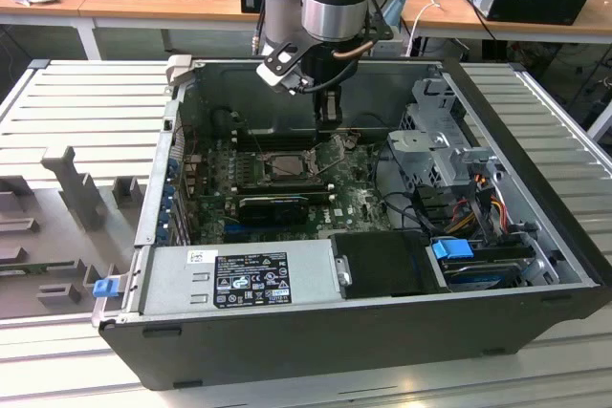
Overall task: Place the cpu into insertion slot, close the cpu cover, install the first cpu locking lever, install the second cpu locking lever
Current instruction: 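Close the cpu cover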
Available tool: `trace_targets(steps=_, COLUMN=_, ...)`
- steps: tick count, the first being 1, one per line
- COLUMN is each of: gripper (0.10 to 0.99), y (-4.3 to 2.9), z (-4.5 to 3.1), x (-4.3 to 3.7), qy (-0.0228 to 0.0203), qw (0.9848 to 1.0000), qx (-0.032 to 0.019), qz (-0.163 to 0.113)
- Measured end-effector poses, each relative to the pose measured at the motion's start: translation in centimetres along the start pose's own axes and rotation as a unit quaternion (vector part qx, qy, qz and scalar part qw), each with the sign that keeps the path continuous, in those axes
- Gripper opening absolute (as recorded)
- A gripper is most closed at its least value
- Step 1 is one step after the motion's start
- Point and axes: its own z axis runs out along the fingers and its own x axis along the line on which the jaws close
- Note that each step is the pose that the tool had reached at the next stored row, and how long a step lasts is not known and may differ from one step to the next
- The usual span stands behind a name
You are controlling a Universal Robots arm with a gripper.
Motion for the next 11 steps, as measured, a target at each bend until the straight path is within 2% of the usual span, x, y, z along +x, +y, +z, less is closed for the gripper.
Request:
trace_targets(steps=9, gripper=0.106, y=1.81, z=0.08, x=0.07, qy=0.0, qw=1.0, qx=0.0002, qz=0.0)
trace_targets(steps=11, gripper=0.106, y=2.43, z=0.13, x=0.09, qy=0.0, qw=1.0, qx=0.0002, qz=0.0)
